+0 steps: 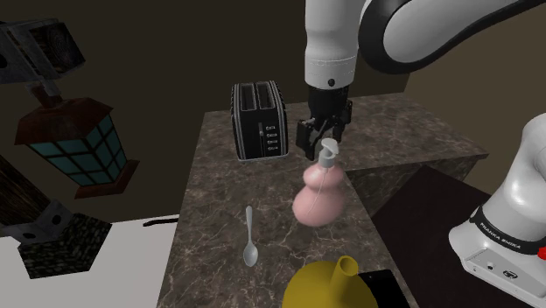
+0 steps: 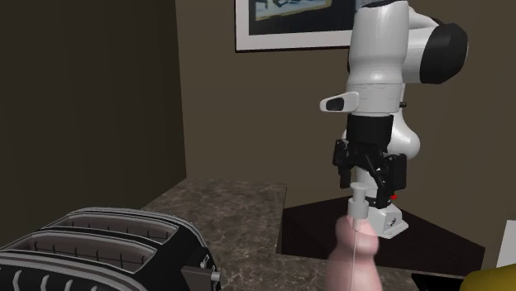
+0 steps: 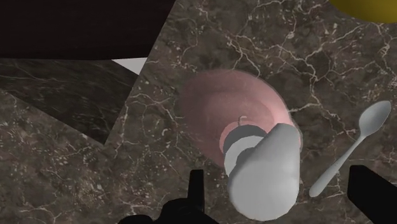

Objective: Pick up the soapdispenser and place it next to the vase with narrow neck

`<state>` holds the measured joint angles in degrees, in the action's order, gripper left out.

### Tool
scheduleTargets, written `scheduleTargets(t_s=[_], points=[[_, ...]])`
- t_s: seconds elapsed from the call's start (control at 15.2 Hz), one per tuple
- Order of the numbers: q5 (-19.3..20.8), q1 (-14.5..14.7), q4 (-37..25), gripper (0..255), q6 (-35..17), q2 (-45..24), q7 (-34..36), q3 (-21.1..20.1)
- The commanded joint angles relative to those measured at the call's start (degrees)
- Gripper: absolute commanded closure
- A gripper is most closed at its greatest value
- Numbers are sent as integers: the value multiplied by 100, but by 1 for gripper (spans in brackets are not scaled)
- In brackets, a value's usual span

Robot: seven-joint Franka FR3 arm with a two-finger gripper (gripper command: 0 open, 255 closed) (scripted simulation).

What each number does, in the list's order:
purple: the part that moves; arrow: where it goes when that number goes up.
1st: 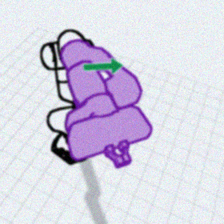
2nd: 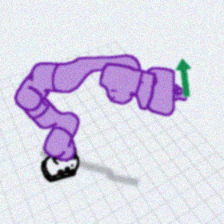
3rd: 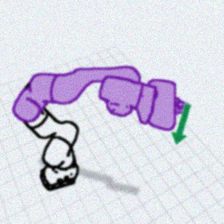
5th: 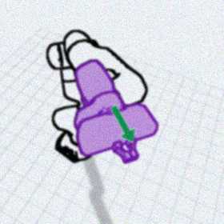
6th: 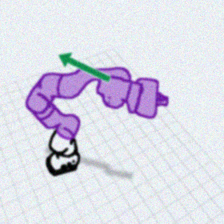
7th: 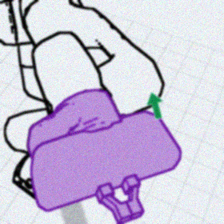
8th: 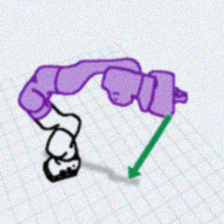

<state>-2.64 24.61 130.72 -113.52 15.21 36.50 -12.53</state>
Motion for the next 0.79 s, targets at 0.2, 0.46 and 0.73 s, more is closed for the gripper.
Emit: scheduleTargets(t_s=[0.2,0.46,0.73], points=[[-4,-6,-621,0,741,122,-12,30],[-4,-6,-621,0,741,122,-12,30],[-4,-6,-621,0,741,122,-12,30]])
